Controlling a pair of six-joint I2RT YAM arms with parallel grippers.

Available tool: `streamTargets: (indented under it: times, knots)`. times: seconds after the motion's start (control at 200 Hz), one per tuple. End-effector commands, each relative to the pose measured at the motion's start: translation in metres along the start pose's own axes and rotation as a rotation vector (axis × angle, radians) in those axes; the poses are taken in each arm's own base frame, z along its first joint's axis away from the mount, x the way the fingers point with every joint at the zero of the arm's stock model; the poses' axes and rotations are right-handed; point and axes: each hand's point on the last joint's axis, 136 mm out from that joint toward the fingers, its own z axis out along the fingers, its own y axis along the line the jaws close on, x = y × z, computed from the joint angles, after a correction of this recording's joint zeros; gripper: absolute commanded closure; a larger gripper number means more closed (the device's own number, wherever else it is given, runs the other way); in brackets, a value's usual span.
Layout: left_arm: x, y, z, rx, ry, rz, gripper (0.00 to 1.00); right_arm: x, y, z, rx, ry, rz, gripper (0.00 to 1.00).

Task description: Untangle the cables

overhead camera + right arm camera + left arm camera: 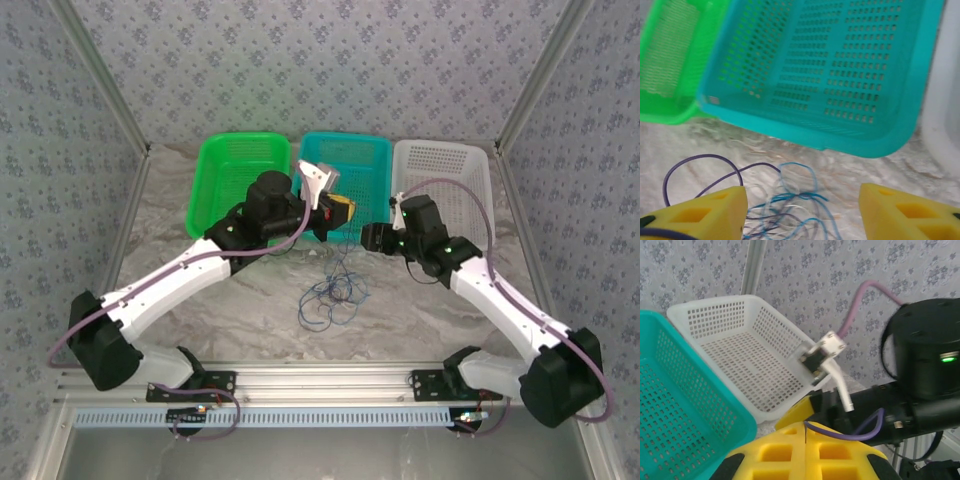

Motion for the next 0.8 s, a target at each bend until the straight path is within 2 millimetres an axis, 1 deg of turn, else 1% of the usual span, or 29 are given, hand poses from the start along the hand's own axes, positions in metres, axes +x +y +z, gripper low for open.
streamTargets:
  times: [0.0, 0.07, 0.14, 0.22, 0.295, 0.32, 0.395, 0.435, 0.45, 0.47, 0.52, 0.615, 0.795]
  knots:
    - [-0.036, -0.023, -0.027, 0.039, -0.131, 0.042, 0.96, 0.005, -0.030, -0.006, 0.157, 0.033, -0.015, 0.46]
    - [-0.041, -0.025, -0.036, 0.036, -0.153, 0.055, 0.95, 0.008, -0.043, -0.009, 0.186, 0.025, 0.009, 0.53]
    - [-0.045, -0.026, -0.043, 0.025, -0.170, 0.065, 0.95, 0.013, -0.056, -0.014, 0.217, 0.032, 0.033, 0.57]
    - [-0.048, -0.026, -0.051, 0.010, -0.186, 0.077, 0.94, 0.020, -0.071, -0.020, 0.261, 0.054, 0.050, 0.57]
    - [-0.050, -0.026, -0.058, -0.004, -0.201, 0.085, 0.93, 0.028, -0.079, -0.025, 0.277, 0.080, 0.051, 0.59]
    - [-0.050, -0.025, -0.059, -0.008, -0.204, 0.088, 0.93, 0.030, -0.080, -0.026, 0.282, 0.085, 0.048, 0.61]
    - [-0.052, -0.025, -0.064, -0.015, -0.214, 0.094, 0.93, 0.032, -0.083, -0.031, 0.286, 0.076, 0.034, 0.72]
    - [-0.052, -0.026, -0.065, -0.017, -0.215, 0.098, 0.93, 0.034, -0.086, -0.032, 0.290, 0.075, 0.033, 0.75]
    - [-0.052, -0.026, -0.066, -0.017, -0.214, 0.100, 0.93, 0.034, -0.087, -0.033, 0.292, 0.070, 0.034, 0.75]
    - [-0.053, -0.025, -0.067, -0.025, -0.215, 0.102, 0.93, 0.041, -0.090, -0.035, 0.305, 0.095, 0.039, 0.75]
    - [-0.053, -0.023, -0.070, -0.045, -0.216, 0.108, 0.93, 0.047, -0.096, -0.036, 0.314, 0.118, 0.049, 0.75]
    - [-0.057, -0.018, -0.080, -0.082, -0.232, 0.120, 0.93, 0.059, -0.104, -0.038, 0.315, 0.150, 0.087, 0.75]
    - [-0.062, -0.013, -0.095, -0.124, -0.254, 0.136, 0.92, 0.069, -0.105, -0.040, 0.246, 0.154, 0.138, 0.73]
